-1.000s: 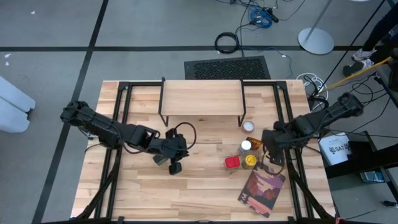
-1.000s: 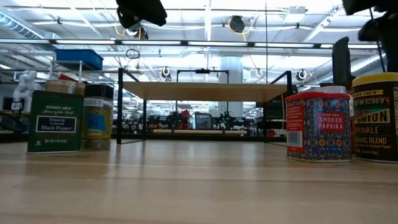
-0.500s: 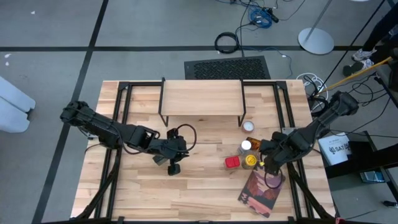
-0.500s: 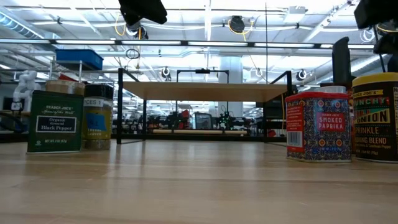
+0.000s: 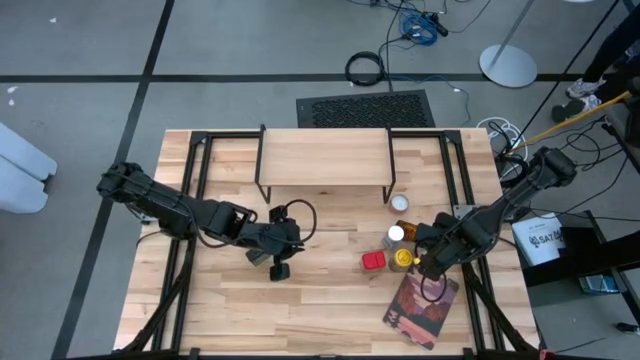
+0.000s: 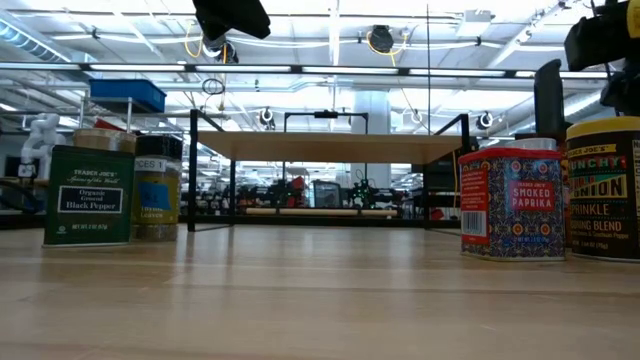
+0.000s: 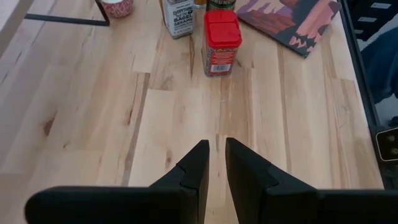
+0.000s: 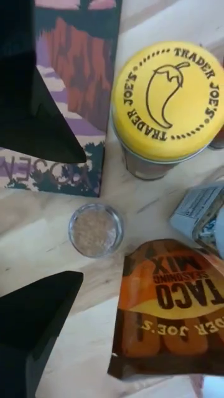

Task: Shelf spices
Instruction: Put the transparent spice bottle to the center of the table

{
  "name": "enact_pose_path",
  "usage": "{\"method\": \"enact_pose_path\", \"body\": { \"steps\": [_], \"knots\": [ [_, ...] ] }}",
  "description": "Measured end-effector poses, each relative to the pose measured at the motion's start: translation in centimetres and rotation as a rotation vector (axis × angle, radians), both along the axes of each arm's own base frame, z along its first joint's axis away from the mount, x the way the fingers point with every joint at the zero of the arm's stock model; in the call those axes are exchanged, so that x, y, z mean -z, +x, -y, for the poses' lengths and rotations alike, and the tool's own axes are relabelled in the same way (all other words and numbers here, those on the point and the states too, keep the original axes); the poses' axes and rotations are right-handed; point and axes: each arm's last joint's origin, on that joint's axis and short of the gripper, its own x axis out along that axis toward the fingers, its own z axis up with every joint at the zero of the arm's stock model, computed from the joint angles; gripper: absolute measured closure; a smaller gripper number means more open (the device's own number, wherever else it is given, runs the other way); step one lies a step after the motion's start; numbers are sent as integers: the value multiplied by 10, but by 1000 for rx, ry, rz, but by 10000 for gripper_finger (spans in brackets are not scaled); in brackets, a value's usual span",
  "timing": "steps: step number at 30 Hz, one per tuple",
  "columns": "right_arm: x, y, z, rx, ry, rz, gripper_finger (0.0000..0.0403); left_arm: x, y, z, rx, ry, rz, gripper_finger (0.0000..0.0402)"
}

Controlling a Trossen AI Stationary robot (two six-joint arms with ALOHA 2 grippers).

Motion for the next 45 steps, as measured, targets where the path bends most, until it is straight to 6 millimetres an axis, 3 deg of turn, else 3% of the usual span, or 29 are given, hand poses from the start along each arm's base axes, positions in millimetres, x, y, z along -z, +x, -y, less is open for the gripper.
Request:
{"method": "enact_pose_path", "body": {
  "steps": [15, 29, 45],
  "knots": [
    [17, 14, -5, 29, -46, -60, 117, 0, 0, 0, 23, 12, -1, 340],
    [17, 13, -5, -58, -65, -75, 117, 0, -2, 6, 60, 24, -3, 340],
    [18, 19, 3, -12, -19, -109, 117, 0, -3, 7, 69, 32, -5, 340]
  ]
}}
